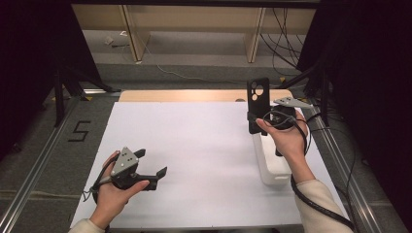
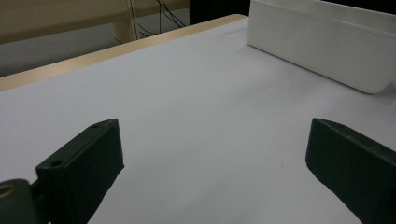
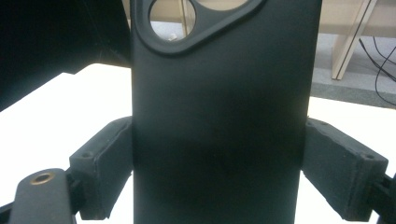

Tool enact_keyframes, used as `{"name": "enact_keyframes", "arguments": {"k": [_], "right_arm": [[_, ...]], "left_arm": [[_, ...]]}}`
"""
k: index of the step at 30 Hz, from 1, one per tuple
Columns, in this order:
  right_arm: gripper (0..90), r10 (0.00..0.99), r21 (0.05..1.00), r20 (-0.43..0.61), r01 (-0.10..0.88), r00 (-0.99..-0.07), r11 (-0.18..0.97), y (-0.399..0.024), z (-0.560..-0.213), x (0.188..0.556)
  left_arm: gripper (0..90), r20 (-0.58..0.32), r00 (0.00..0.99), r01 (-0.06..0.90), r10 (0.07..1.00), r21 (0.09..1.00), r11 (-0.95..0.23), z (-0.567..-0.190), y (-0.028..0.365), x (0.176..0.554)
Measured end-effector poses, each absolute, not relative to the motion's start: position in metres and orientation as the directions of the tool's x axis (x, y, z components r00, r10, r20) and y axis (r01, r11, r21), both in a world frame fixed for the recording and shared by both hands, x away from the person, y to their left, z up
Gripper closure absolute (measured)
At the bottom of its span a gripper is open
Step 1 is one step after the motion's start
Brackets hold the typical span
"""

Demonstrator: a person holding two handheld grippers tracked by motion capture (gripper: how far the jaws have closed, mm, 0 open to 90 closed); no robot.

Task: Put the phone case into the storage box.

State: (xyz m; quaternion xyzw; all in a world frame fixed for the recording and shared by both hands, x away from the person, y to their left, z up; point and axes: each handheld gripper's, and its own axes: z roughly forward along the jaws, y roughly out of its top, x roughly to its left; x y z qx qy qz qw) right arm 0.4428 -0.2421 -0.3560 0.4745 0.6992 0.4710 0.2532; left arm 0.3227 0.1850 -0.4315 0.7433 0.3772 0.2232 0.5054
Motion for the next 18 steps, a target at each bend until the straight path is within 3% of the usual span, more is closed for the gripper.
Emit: {"name": "enact_keyframes", "arguments": {"k": [18], "right_arm": [[15.7, 0.911, 0.9, 0.094, 0.426, -0.402, 0.096, -0.2481, -0.3555, 0.4436]], "left_arm": [[3.7, -0.05, 0.614, 0.335, 0.788, 0.92, -0.202, -0.4315, 0.1854, 0.3227]]}}
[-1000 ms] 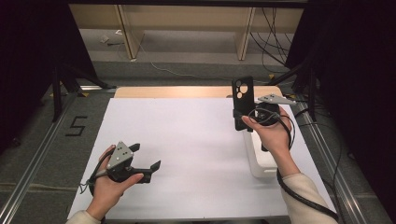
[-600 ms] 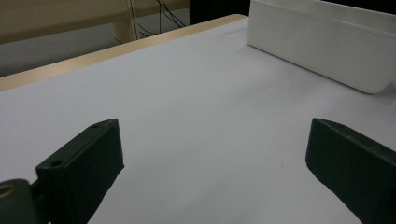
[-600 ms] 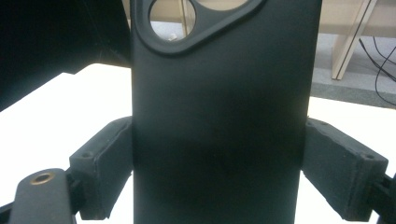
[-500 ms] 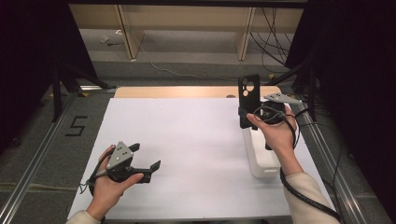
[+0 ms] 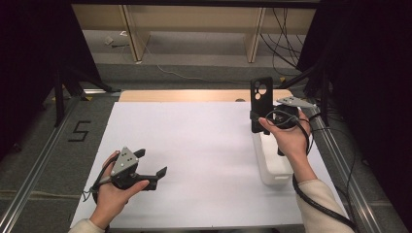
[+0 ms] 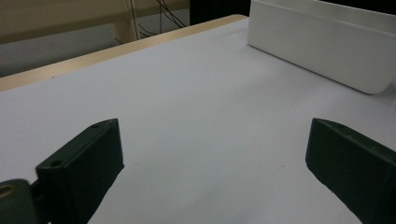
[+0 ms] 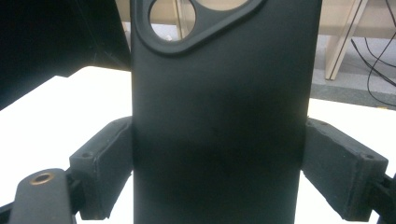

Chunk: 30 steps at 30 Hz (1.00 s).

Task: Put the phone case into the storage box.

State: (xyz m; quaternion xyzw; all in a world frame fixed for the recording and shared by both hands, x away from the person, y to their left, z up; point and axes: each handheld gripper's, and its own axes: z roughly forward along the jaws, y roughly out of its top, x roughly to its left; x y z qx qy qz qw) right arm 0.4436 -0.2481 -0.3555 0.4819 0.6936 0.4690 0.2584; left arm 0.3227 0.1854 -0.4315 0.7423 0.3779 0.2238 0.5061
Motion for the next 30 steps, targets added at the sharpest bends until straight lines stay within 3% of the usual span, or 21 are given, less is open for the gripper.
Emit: {"name": "enact_keyframes", "arguments": {"k": [30], "right_arm": [[15.7, 0.925, 0.897, 0.083, 0.432, -0.371, 0.092, -0.2581, -0.3584, 0.4466]], "left_arm": [[3.8, -0.052, 0.611, 0.333, 0.79, 0.922, -0.197, -0.4311, 0.1864, 0.3226]]}}
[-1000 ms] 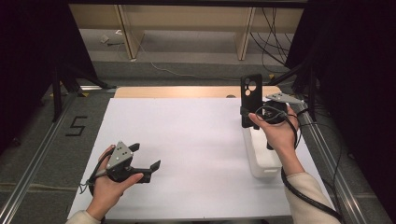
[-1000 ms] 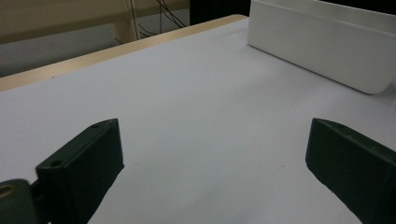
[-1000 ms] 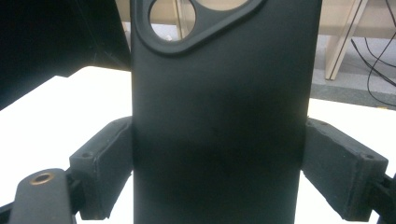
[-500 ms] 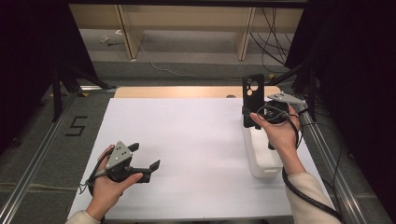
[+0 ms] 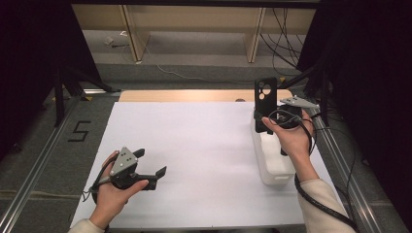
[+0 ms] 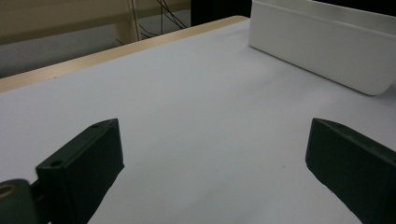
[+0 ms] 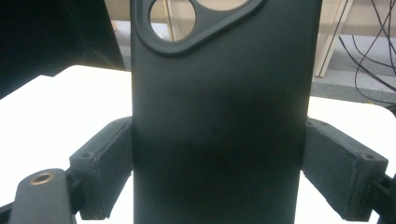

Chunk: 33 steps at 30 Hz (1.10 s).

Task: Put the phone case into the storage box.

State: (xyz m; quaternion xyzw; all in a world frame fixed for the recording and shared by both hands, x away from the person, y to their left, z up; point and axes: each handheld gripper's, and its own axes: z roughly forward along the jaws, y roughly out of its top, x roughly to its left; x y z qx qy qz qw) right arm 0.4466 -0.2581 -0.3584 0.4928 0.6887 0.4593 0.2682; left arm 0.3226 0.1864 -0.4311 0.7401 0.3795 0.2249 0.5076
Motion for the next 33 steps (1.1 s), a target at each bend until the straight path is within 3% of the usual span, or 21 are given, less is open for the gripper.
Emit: {"name": "enact_keyframes", "arguments": {"k": [33], "right_arm": [[15.7, 0.94, 0.893, 0.082, 0.443, -0.332, 0.078, -0.2675, -0.3624, 0.4514]], "left_arm": [[3.8, -0.05, 0.61, 0.33, 0.791, 0.923, -0.196, -0.4307, 0.1867, 0.3227]]}}
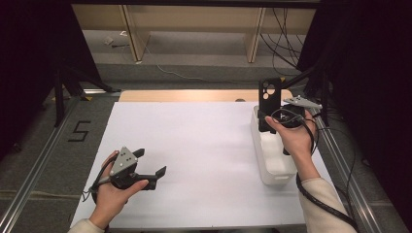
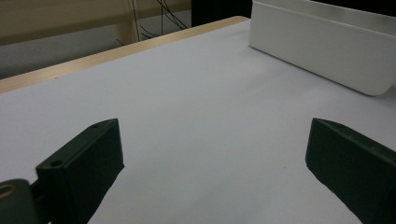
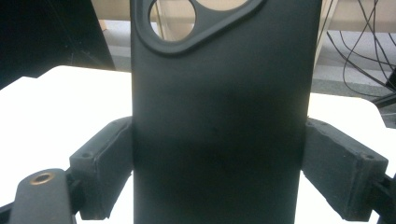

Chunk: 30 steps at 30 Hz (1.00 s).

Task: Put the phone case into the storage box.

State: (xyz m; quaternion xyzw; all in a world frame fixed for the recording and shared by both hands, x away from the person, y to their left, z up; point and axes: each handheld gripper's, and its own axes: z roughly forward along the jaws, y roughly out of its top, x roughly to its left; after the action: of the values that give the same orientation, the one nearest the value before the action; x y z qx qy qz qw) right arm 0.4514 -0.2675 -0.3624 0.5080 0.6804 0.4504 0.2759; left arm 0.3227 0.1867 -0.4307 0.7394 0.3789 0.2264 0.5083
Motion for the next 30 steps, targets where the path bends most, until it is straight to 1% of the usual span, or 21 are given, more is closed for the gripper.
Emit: {"name": "enact_keyframes", "arguments": {"k": [9, 18, 30], "right_arm": [[15.7, 0.948, 0.892, 0.078, 0.447, -0.31, 0.073, -0.273, -0.362, 0.456], [15.7, 0.955, 0.883, 0.054, 0.46, -0.292, 0.091, -0.271, -0.366, 0.466], [15.7, 0.964, 0.856, 0.045, 0.508, -0.264, 0.099, -0.273, -0.373, 0.484]], "left_arm": [[3.8, -0.054, 0.607, 0.335, 0.793, 0.922, -0.193, -0.431, 0.187, 0.323], [3.8, -0.055, 0.607, 0.334, 0.793, 0.923, -0.192, -0.431, 0.187, 0.323], [3.8, -0.056, 0.607, 0.335, 0.792, 0.923, -0.192, -0.431, 0.187, 0.323]]}}
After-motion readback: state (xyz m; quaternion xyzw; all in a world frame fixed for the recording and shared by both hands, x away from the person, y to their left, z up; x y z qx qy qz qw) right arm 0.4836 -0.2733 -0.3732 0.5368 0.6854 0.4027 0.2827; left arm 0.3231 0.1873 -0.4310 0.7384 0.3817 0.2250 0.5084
